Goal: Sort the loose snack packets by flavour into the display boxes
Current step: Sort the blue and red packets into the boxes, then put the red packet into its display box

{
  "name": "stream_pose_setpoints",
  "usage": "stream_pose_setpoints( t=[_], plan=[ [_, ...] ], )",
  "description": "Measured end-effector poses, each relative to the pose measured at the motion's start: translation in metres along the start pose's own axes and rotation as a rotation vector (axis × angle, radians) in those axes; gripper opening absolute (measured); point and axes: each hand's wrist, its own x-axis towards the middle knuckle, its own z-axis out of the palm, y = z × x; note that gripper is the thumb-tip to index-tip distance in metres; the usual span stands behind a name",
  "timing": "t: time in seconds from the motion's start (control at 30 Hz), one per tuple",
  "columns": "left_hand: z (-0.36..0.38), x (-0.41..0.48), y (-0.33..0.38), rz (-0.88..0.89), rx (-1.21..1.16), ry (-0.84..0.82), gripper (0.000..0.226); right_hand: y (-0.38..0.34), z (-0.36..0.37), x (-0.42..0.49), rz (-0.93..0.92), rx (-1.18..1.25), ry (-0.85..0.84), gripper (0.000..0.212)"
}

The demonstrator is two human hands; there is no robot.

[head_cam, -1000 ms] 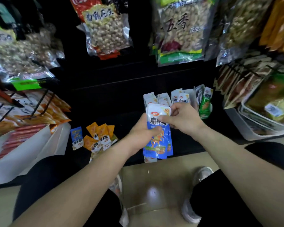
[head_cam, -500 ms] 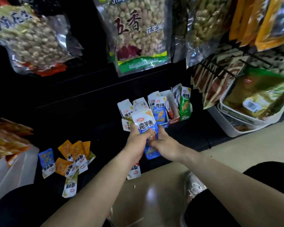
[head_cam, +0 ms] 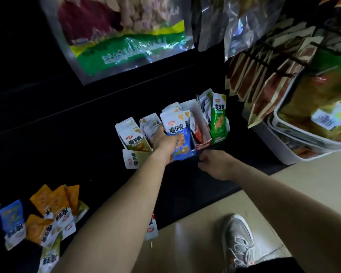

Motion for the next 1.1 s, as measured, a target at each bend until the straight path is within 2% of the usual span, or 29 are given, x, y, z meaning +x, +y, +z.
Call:
stream_pose_setpoints(
  t=[0.17, 0.33, 0.43, 0.57, 0.77, 0.93, 1.1],
  plan=[
    [0.017, 0.027, -0.005, 0.056, 0.103, 0.056, 0.037, 0.004, 0.017, 0.032, -0.032, 0.105, 0.068, 0.02],
    [0.022, 0.032, -0.012, 0.083, 0.245, 0.061, 0.044, 0.008, 0.021, 0.052, 0.009, 0.17, 0.084, 0.029],
    [0.022, 0.035, -0.01, 0.093, 0.21, 0.074, 0.056, 0.013, 0.024, 0.057, 0.017, 0.187, 0.115, 0.027],
    [0.025, 0.035, -0.013, 0.11, 0.083, 0.139, 0.052, 0.019, 0.028, 0.054, 0.041, 0.201, 0.126, 0.023],
    [0.035, 0.022, -0.037, 0.079, 0.272, 0.109, 0.081, 0.022, 0.03, 0.054, 0.029, 0.19, 0.122, 0.023],
    [0.025, 0.028, -0.036, 0.153, 0.413, 0.099, 0.062, 0.02, 0.031, 0.054, 0.041, 0.203, 0.116, 0.022],
    [0.001, 0.019, -0.038, 0.242, 0.326, 0.072, 0.071, 0.009, 0.03, 0.047, 0.028, 0.219, 0.117, 0.023]
  ],
)
